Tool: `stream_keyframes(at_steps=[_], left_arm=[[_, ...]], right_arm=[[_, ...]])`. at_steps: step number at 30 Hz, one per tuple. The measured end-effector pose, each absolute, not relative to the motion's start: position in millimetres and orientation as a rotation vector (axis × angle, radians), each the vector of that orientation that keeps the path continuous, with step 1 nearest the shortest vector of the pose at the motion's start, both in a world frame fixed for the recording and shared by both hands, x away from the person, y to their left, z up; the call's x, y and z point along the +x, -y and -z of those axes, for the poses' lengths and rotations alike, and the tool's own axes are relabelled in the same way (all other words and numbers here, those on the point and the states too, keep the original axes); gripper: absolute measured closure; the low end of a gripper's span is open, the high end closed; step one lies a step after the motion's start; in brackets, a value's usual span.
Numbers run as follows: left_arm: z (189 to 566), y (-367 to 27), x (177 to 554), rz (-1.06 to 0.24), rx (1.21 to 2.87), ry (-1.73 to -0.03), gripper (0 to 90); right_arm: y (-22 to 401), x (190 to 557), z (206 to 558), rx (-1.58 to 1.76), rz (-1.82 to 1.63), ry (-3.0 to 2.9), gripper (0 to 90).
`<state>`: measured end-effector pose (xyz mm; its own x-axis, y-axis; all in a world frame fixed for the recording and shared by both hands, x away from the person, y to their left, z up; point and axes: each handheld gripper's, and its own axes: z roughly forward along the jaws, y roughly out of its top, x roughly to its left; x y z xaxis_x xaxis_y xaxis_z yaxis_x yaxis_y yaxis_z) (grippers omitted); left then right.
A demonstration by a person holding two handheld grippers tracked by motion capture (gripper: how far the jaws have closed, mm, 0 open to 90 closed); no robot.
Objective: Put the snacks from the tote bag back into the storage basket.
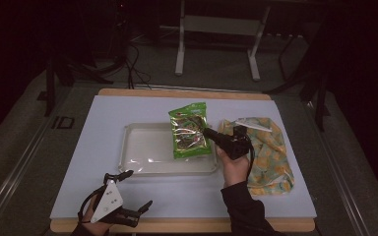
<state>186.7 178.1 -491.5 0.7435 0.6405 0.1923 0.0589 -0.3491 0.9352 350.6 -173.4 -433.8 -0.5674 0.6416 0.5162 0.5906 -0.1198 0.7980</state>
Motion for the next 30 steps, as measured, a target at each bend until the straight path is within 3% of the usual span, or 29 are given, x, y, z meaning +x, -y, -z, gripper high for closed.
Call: stream_keyframes(at_steps=[30], left_arm=[[492.0,-177.5,186.9,-0.665,1.856,-0.534,0.4]], right_arm=[[171.0,350.6,508.5,1.735,-1.746,-2.033,89.0]])
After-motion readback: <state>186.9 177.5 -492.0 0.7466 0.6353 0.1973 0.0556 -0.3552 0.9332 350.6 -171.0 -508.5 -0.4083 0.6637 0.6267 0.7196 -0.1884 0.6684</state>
